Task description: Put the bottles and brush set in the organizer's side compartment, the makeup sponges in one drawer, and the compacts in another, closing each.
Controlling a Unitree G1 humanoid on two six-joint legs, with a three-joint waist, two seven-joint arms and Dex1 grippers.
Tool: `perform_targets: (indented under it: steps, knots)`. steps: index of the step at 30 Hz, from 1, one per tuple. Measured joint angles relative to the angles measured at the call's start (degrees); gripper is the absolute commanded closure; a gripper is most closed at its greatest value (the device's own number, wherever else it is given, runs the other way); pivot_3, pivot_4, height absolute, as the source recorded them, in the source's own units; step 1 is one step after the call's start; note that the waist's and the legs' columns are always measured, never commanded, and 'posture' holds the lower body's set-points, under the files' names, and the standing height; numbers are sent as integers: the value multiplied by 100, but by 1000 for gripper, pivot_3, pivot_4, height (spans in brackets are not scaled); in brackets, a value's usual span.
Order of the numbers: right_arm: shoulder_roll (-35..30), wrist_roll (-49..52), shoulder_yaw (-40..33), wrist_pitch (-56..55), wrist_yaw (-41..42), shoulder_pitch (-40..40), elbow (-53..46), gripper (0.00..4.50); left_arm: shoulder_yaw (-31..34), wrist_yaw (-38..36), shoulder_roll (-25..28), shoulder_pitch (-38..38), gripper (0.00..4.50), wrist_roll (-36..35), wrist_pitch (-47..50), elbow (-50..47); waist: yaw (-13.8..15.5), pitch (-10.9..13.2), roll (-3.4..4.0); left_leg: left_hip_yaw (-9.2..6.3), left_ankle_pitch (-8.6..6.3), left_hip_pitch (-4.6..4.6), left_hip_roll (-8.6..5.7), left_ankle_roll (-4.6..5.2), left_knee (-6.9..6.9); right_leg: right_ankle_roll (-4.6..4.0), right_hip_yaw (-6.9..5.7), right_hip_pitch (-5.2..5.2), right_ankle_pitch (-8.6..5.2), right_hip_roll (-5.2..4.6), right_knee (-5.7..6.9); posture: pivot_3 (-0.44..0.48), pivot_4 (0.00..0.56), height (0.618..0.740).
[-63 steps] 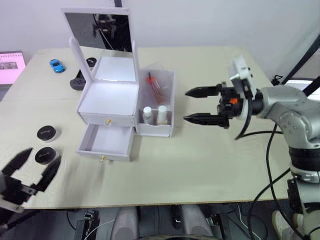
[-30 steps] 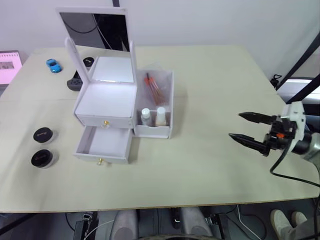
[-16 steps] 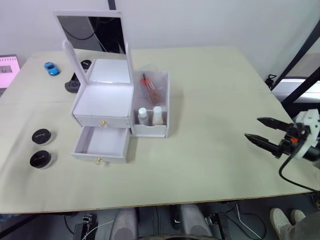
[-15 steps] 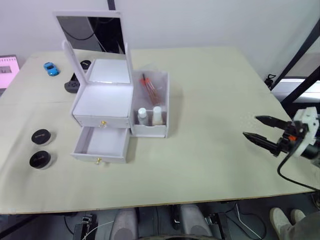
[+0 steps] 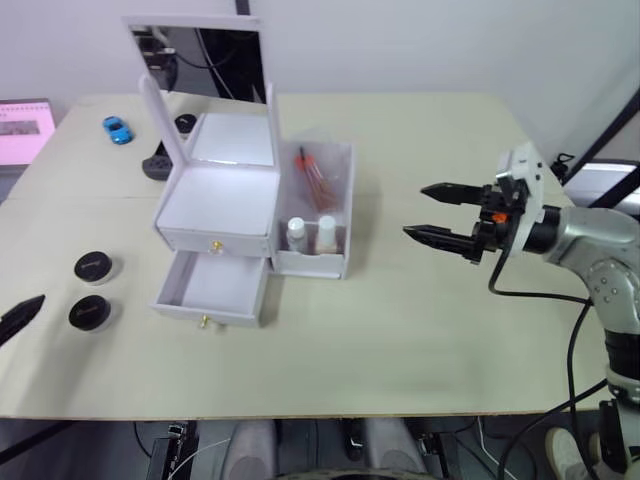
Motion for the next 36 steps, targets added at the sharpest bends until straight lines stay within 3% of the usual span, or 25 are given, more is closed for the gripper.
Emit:
perform_targets:
  steps: [7,12,17,22,31,36]
  knots:
    - [-259,253,442,371,708,-813,-223,0,296,891,-1201,650,40,-343,351,-1752,39,-7,-12,33,-2,5,8,-4,11,8,3,10,-12,-13,-13,0,150,725]
    - [-273,560,637,684,1134,-1301,-319,0,200,1525,-1951,779,40,-215,225,-2053,-1,-9,-15,74,-1,10,14,-1,8,-11,28,-3,3,-8,-10,0,150,725]
    - [-283,655,635,930,1134,-1469,-383,0,-171,1928,-2024,753,40,-72,470,-1955,41,-11,-18,75,-1,9,15,-1,10,-11,28,-5,3,-8,-8,0,150,725]
    - [-528,724,501,980,1175,-1139,-632,0,-846,2060,-2027,450,40,-20,818,-1933,103,-18,-29,80,-2,7,15,-2,15,-4,33,-4,-2,-8,-10,0,150,725]
    - [-749,721,148,861,1095,-578,-866,0,-1175,2130,-1919,153,40,30,960,-1797,131,-18,-30,84,-2,10,18,-1,10,-12,37,-11,4,-2,-4,0,150,725]
    - [-748,740,151,884,988,-678,-889,0,-1453,2270,-1700,16,40,136,1265,-1841,137,-18,-29,87,-2,11,17,-2,15,-9,42,-10,2,-3,-5,0,150,725]
